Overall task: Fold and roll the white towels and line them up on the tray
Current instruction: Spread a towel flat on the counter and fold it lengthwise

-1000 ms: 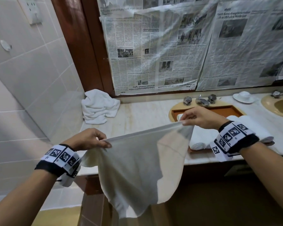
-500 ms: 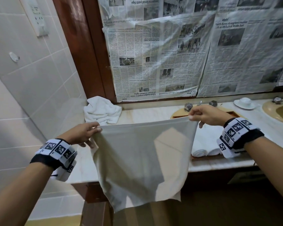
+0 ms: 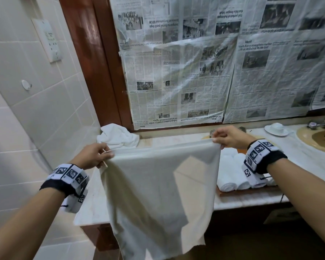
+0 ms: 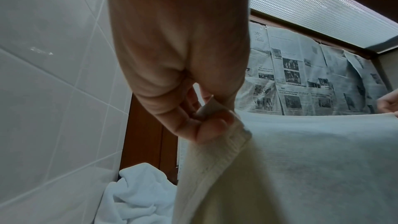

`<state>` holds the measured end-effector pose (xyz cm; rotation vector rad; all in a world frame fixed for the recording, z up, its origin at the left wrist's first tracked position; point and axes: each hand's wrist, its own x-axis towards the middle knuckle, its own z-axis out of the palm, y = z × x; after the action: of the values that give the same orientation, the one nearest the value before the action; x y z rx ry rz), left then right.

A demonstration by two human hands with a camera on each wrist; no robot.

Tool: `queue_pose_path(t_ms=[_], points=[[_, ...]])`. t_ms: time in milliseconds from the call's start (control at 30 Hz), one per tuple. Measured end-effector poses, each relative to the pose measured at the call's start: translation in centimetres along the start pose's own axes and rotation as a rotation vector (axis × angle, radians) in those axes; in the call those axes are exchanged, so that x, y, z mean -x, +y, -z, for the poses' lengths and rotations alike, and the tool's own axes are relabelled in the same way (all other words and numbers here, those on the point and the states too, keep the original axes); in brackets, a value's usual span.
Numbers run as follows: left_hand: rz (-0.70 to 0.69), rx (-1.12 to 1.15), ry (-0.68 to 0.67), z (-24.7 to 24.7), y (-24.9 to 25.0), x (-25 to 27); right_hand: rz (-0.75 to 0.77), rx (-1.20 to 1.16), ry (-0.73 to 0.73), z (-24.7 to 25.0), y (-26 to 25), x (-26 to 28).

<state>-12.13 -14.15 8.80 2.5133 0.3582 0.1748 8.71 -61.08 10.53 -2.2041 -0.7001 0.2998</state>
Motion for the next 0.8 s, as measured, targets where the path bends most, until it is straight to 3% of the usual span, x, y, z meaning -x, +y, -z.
queue_pose_path(t_ms=[433,633,800], points=[[0.111,-0.259,0.019,0.9,-1.3,0.4,-0.058,-0.026,0.041,-1.0,-0.3,-0.4],[0.170,0.020,0.059,0.4,-1.2,0.8,-0.036,0.053,0.103,-1.0,-0.7,-0.5],[0.202,0.293,0.092,0.7,-1.8,0.5,-0.043,-0.027,0.119,-0.7,-1.5,-0.5]])
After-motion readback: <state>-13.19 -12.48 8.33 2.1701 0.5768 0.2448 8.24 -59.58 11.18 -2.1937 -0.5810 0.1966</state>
